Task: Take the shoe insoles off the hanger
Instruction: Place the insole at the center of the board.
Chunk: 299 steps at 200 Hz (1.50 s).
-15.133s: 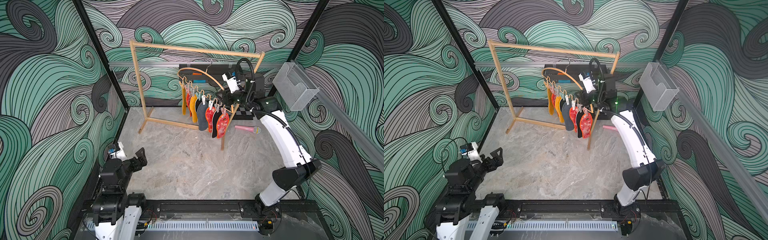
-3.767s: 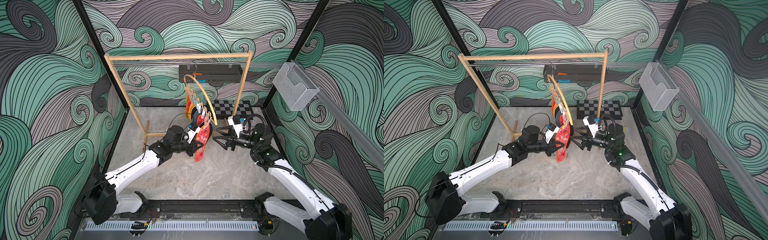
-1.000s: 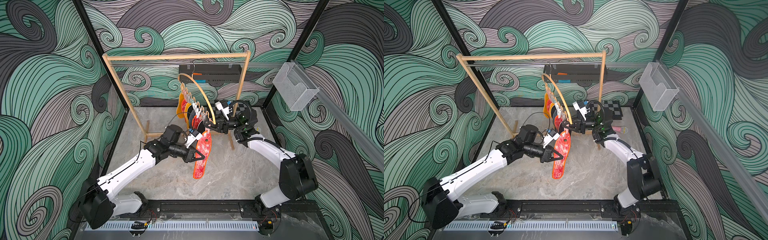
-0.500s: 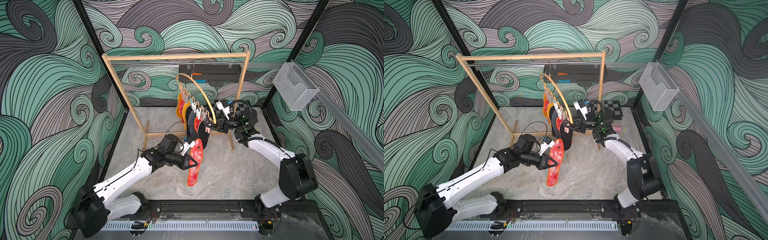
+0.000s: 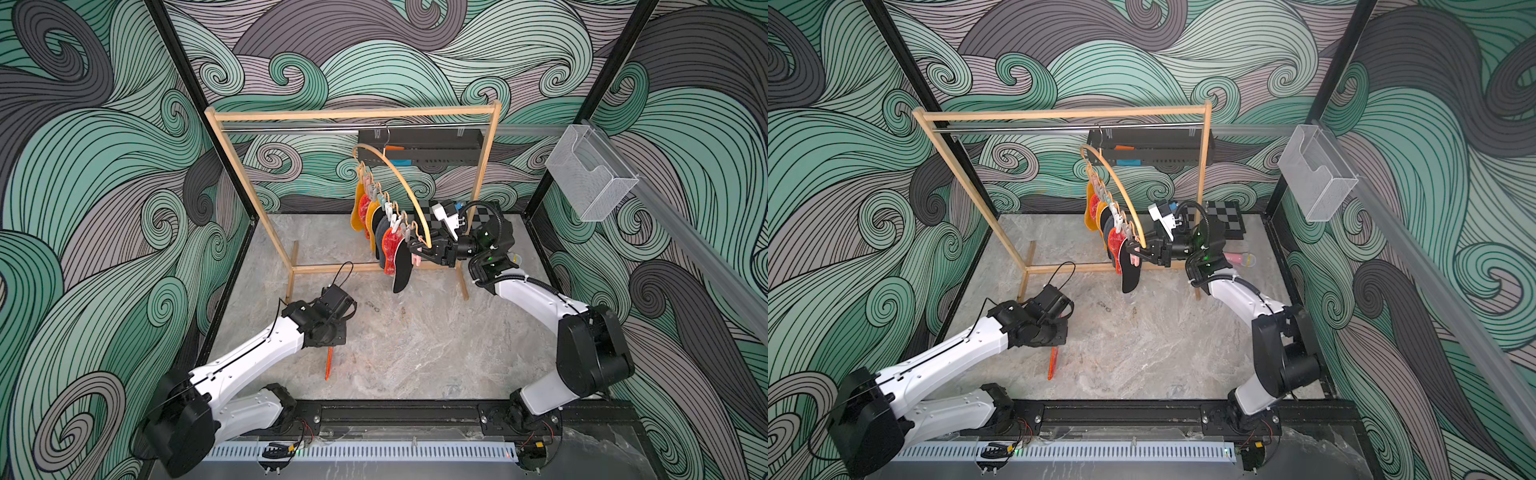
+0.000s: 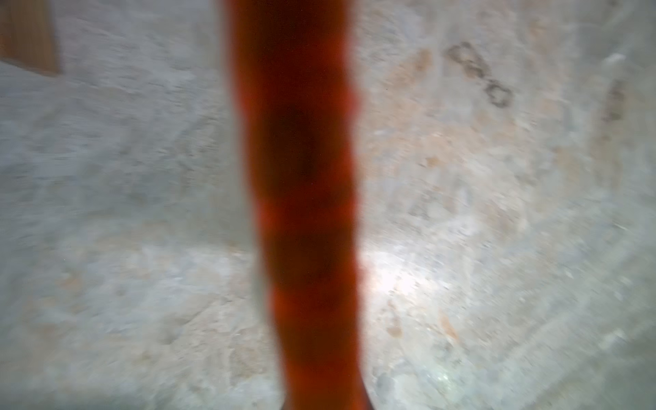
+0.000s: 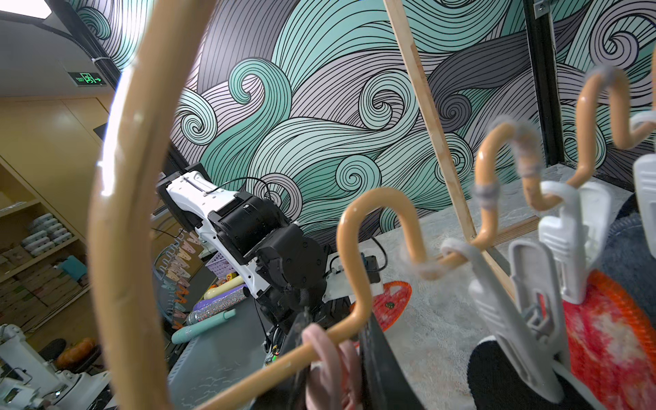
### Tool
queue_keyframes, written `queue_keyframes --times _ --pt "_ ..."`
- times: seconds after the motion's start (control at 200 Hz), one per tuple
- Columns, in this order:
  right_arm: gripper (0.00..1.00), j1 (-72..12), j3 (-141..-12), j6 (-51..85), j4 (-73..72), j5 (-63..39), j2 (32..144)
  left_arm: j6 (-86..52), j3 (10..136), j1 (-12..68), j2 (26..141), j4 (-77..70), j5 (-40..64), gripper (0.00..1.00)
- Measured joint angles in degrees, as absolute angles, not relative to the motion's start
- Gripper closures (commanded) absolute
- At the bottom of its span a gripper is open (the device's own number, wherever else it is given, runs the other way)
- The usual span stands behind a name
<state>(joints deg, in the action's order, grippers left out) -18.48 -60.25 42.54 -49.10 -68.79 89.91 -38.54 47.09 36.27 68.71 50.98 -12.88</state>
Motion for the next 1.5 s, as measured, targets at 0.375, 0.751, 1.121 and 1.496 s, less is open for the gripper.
queue_keyframes --times 0.375,0.751,1.121,1.496 --pt "1.00 -17.85 -59.92 42.68 -49.19 -68.53 89.89 -39.51 56.27 26.13 93.47 63.26 -24.69 1.00" --pt "1.00 -17.69 -58.70 42.87 -49.56 -67.53 89.78 -38.89 57.52 19.88 100.92 65.76 -28.14 0.89" --pt "1.00 -17.69 -58.30 43.92 -49.54 -67.55 88.53 -37.71 58.13 19.22 105.12 66.76 -27.97 0.50" --pt "1.00 -17.69 -57.65 43.90 -49.52 -67.51 88.36 -35.73 57.80 25.74 89.36 64.49 -24.62 0.49"
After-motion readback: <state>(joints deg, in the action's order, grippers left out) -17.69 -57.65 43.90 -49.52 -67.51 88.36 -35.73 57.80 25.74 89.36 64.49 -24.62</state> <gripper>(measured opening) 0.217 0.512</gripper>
